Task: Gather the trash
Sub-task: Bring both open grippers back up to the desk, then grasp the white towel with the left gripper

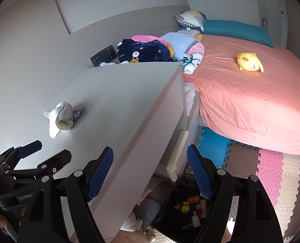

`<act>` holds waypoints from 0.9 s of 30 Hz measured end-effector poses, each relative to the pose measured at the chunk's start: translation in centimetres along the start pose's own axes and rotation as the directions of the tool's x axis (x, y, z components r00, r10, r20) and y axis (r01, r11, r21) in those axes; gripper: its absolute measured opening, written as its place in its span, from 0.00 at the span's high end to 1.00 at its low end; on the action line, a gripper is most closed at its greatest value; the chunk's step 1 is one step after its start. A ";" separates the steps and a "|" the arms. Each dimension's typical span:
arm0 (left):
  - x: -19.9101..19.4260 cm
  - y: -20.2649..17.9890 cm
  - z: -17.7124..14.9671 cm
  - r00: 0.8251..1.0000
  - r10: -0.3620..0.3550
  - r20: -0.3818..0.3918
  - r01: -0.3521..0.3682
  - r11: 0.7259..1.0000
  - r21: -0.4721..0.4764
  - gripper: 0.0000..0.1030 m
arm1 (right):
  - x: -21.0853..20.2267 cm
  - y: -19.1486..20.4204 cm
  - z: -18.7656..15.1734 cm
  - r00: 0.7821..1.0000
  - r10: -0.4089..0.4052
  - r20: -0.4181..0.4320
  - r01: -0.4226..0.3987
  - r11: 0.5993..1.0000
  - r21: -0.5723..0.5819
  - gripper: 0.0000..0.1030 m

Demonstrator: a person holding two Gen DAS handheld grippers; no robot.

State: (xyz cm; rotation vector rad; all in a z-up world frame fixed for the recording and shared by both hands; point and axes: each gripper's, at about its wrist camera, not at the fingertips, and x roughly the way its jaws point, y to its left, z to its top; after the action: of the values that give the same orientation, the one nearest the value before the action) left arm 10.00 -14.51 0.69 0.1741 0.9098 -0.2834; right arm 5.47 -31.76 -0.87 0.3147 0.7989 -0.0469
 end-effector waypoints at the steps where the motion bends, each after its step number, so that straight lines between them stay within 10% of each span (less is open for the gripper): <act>1: 0.2 0.5 0.4 1.000 -0.001 -0.003 0.001 1.000 -0.017 0.07 | 0.2 0.2 0.2 1.000 0.001 0.001 -0.001 1.000 -0.004 0.26; 16: 3.6 6.0 4.6 0.998 0.061 -0.019 -0.064 0.980 -0.190 0.08 | 4.4 2.3 2.1 0.999 0.028 -0.019 -0.028 0.999 -0.033 0.26; 27: 6.6 8.4 5.8 0.997 0.024 -0.073 -0.044 0.955 -0.293 0.33 | 6.0 3.0 2.3 0.999 0.030 -0.036 -0.031 0.999 -0.037 0.26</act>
State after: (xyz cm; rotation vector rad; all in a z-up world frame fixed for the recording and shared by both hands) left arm 20.87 -9.17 -0.82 -0.0770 1.0049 -0.1073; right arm 11.71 -29.11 -2.82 0.2925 0.8292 0.0027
